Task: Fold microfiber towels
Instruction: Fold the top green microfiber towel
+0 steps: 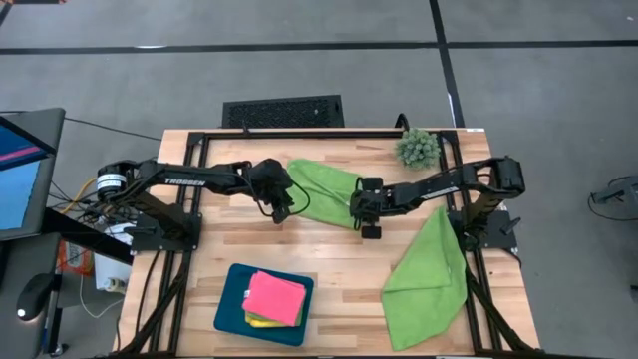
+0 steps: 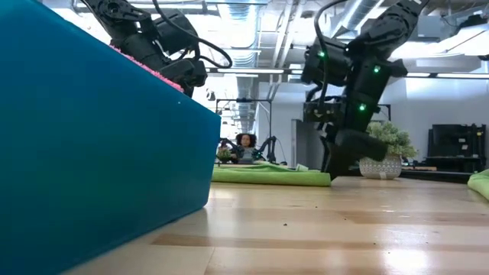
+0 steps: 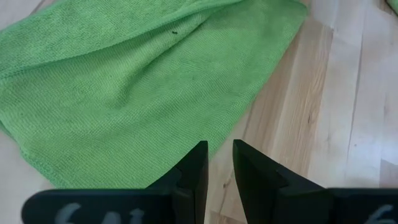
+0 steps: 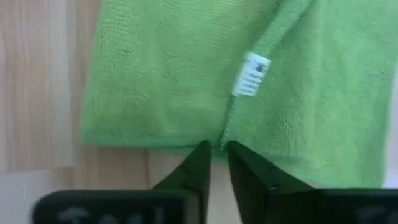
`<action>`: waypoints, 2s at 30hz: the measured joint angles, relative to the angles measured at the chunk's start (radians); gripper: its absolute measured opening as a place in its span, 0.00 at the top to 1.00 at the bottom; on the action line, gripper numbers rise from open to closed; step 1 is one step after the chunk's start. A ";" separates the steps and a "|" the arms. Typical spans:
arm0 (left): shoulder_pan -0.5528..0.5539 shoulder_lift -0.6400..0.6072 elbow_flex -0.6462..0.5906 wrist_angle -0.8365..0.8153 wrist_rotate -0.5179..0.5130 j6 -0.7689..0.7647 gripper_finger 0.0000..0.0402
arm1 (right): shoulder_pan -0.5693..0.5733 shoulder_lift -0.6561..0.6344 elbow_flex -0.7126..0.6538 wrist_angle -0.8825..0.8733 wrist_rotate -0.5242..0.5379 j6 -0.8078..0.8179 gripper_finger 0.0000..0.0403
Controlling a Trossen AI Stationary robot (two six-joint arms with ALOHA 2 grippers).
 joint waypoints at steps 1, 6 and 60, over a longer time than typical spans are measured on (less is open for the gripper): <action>0.000 0.000 0.000 0.000 0.000 0.000 0.84 | 0.000 -0.009 0.001 -0.009 -0.001 0.000 0.81; 0.000 0.000 0.000 0.001 -0.001 -0.005 0.84 | -0.008 -0.030 0.006 -0.033 -0.019 -0.001 0.90; 0.000 0.000 -0.001 0.010 -0.034 -0.028 0.84 | -0.117 0.010 0.036 -0.041 -0.201 -0.069 0.97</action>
